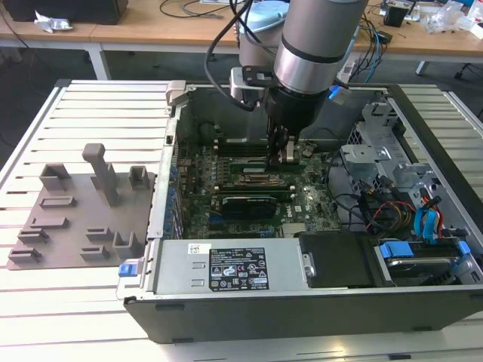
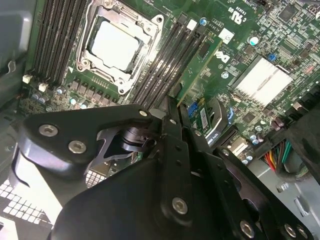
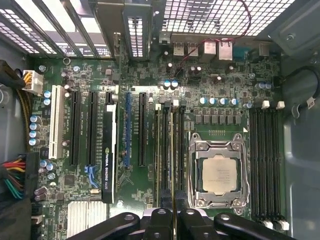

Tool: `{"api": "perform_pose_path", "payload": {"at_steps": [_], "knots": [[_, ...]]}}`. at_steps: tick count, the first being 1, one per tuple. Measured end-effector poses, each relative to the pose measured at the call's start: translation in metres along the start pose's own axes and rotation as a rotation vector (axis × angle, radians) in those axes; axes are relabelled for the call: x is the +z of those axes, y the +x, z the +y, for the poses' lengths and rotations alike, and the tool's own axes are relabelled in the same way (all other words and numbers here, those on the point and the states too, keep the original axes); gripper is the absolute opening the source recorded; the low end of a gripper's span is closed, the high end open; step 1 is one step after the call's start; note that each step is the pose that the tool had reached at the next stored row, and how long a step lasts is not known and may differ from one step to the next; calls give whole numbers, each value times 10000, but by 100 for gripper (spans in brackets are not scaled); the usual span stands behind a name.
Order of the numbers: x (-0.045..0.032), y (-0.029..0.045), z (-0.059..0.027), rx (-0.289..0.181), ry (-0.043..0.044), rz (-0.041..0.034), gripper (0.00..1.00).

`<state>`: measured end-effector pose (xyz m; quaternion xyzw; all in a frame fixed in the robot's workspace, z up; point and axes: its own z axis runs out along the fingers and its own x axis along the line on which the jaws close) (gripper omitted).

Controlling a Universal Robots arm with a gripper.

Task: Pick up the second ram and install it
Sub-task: 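Insert the second ram into the second slot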

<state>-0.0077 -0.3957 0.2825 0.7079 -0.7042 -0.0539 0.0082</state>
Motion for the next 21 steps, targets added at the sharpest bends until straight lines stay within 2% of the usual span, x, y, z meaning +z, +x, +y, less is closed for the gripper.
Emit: {"api": "perform_pose_path", "payload": {"at_steps": [9, 14, 19, 21], "knots": [[107, -23, 3, 1, 0, 0, 13], [276, -66, -9, 0, 0, 0, 13], [376, -87, -18, 1, 0, 0, 13], [424, -122, -22, 0, 0, -1, 13]]}}
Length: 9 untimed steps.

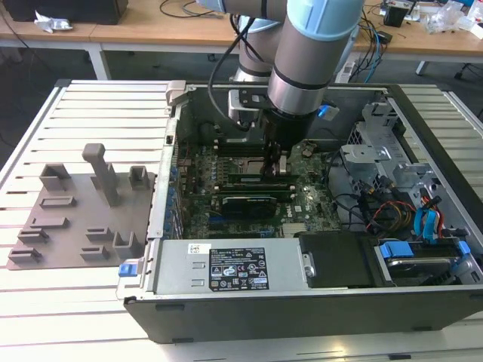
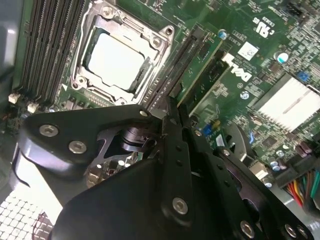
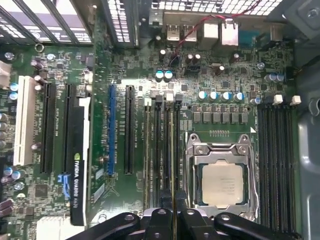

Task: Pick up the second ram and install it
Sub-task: 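Insert the second ram into the second slot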

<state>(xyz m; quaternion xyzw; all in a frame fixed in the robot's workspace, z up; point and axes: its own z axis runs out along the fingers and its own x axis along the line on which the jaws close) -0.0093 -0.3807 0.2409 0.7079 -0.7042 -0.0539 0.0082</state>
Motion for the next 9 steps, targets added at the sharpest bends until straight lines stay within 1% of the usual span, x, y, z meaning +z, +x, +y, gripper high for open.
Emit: {"api": "perform_pose_path", "payload": {"at_steps": [2, 5, 8, 9], "knots": [[26, -33, -2, 1, 0, 0, 13], [102, -65, -9, -1, -1, 0, 13], [188, -56, -13, 2, -7, 23, 13], [189, -55, -13, 2, -10, 26, 13]]}}
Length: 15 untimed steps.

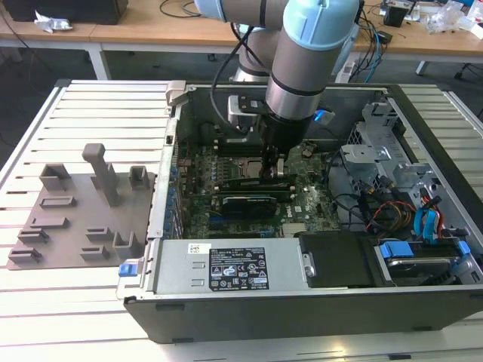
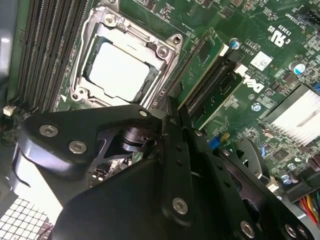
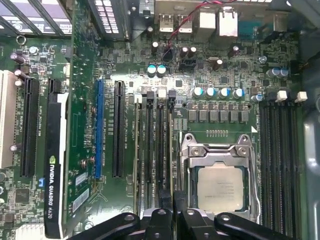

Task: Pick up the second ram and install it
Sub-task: 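Insert the second ram into the second slot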

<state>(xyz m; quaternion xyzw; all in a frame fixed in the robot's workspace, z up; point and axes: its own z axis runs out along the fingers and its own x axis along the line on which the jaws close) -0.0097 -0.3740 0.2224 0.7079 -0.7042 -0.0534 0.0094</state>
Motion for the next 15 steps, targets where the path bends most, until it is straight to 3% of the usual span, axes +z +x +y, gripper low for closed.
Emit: {"api": "perform_pose_path", "payload": {"at_steps": [2, 3, 7, 8, 10, 12, 15], "knots": [[-28, -10, 1, -1, 21, -37, 13], [-78, -14, 5, -3, 27, -27, 13], [-111, -9, 21, -4, 47, -2, 13], [-115, -5, 31, 1, 53, 29, 13], [-114, 10, 57, 12, 52, 169, 13], [-113, 23, 73, 17, 56, 245, 13], [-145, 20, 94, 18, 89, 260, 13]]}}
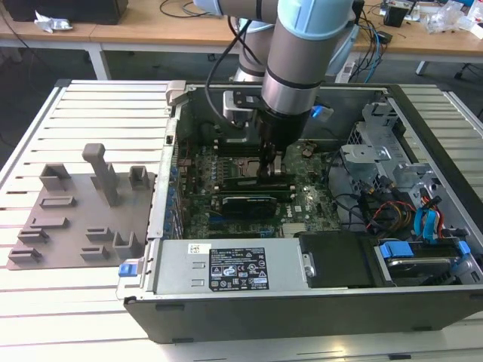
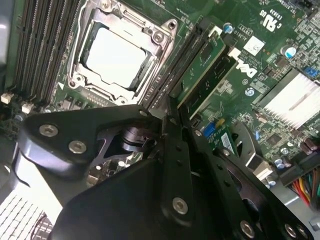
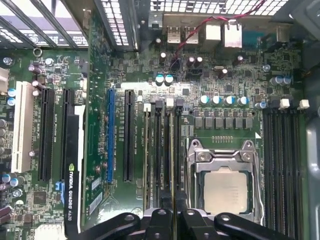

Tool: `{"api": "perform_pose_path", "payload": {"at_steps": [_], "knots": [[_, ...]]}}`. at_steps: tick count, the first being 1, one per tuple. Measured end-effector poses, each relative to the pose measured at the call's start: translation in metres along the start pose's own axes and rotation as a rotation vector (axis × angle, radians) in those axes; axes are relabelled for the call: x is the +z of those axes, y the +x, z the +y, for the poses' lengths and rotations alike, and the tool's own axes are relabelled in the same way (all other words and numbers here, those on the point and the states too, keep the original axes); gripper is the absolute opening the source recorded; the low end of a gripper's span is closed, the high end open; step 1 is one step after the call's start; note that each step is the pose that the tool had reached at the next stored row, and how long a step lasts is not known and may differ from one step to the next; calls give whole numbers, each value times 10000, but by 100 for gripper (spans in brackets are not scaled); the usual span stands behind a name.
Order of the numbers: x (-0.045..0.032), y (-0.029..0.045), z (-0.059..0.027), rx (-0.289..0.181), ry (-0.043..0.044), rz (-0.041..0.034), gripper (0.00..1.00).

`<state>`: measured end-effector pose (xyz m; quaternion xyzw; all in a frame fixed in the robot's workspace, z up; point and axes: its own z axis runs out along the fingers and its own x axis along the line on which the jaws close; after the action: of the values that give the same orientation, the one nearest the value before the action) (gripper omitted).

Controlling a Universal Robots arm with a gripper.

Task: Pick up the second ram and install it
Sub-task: 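Insert the second ram into the second slot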

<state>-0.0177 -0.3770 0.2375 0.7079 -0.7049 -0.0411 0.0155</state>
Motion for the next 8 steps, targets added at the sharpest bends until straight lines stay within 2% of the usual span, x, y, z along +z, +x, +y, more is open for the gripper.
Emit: {"api": "perform_pose_path", "payload": {"at_steps": [8], "knots": [[5, 24, 83, 0, 7, 0, 13]]}}
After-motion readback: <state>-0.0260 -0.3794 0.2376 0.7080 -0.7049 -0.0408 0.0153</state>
